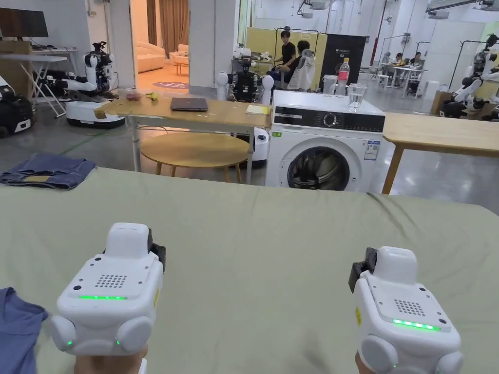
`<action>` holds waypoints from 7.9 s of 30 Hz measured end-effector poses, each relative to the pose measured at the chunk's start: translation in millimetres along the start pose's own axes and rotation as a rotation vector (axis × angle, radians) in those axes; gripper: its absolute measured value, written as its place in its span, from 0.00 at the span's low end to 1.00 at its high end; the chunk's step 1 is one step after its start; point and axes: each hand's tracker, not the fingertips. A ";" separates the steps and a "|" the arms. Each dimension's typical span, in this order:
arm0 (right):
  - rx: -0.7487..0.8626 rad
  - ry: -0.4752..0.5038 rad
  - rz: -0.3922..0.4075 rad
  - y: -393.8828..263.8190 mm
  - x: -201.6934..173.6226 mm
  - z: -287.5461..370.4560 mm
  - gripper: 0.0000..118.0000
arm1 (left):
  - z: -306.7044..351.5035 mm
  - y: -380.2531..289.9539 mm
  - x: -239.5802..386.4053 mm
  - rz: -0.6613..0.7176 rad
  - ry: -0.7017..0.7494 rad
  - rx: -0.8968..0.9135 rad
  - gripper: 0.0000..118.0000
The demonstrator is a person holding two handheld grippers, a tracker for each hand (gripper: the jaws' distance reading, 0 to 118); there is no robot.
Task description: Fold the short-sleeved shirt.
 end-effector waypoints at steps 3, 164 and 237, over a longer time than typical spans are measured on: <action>-0.010 0.026 0.006 3.1 -14.2 -2.3 0.00 | 2.9 2.9 -21.6 0.046 0.027 -0.041 0.00; -0.267 -0.027 0.019 -14.2 87.9 7.3 0.00 | -131.5 -97.2 -51.7 -0.074 -0.128 -0.942 0.00; -0.065 -0.019 0.148 286.0 59.1 -103.5 0.02 | -111.3 269.0 -114.9 0.054 -0.081 -0.230 0.00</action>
